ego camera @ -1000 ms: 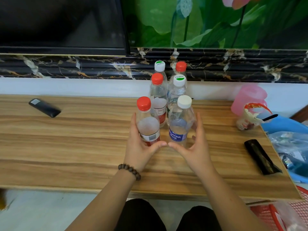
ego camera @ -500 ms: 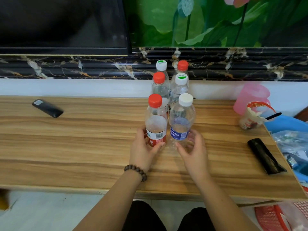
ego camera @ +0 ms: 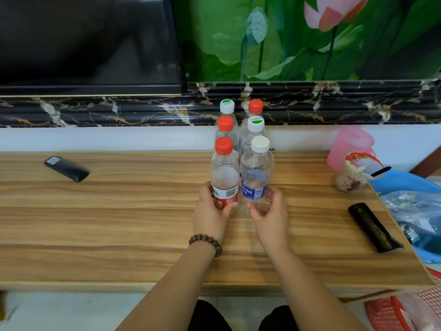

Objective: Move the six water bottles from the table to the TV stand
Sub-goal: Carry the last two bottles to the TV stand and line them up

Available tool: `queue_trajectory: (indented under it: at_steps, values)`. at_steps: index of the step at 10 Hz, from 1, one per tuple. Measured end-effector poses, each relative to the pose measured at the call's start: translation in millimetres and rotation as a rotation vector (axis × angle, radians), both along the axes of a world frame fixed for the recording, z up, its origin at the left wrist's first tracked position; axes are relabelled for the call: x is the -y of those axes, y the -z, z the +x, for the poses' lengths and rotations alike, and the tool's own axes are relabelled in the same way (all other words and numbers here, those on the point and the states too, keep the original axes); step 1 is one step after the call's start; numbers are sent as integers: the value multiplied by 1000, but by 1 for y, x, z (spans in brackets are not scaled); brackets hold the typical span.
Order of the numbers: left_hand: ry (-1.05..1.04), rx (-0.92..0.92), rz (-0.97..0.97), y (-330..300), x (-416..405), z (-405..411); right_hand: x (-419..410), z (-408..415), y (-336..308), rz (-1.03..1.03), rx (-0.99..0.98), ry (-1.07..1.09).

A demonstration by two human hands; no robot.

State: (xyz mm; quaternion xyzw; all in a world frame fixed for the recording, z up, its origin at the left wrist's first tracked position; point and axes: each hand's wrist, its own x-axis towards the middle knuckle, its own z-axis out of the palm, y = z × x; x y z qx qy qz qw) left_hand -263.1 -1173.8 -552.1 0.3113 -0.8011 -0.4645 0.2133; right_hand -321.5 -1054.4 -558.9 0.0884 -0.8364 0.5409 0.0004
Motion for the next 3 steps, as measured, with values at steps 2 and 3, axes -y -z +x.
queue_trajectory:
  at_steps: [2, 3]
  values:
    - [28, 88, -3, 3, 3, 5, -3, 5, -2, 39, 4, -53]
    - [20, 147, -65, -3, 1, 12, -8, 11, -10, 51, 15, -58]
